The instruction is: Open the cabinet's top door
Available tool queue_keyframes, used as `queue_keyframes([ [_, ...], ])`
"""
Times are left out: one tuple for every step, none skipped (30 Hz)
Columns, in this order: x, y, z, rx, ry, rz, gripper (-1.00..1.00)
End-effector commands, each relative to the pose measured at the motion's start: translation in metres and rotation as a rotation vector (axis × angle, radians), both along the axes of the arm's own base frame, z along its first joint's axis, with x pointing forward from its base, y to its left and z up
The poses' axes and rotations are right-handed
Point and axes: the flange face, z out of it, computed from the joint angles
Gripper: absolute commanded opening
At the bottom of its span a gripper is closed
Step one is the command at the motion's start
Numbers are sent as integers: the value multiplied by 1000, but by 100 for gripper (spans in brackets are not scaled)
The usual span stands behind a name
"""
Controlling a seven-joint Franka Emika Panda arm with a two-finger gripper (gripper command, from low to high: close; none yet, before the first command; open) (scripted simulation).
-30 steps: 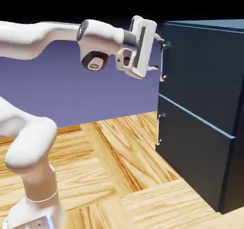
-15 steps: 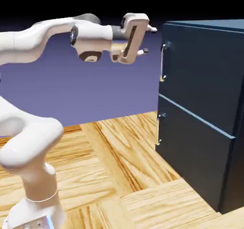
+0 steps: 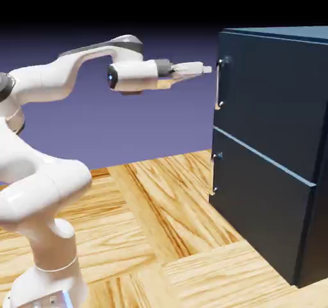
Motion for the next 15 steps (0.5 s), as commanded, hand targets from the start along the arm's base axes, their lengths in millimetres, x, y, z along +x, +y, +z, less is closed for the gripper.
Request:
queue_keyframes([
  [5,3,-9,51,-3,0,0],
  [10,7,-19,102,-5,1,0],
  [15,9,-27,145,-6,0,0],
  [15,9,-27,145,-6,0,0],
  [26,9,-27,144,-7,0,0],
  [37,9,-27,144,-7,0,0],
  [48,9,-27,144,-7,0,0],
  [58,8,-27,145,-7,0,0],
  [65,7,-27,145,-6,0,0],
  [65,7,-27,145,-6,0,-100],
  [65,7,-27,145,-6,0,-100],
  [57,5,-27,145,-5,19,-100],
  [49,2,-27,145,-4,38,-100],
  [41,-1,-27,145,-2,57,-100],
  [33,-4,-27,145,-1,77,-100],
])
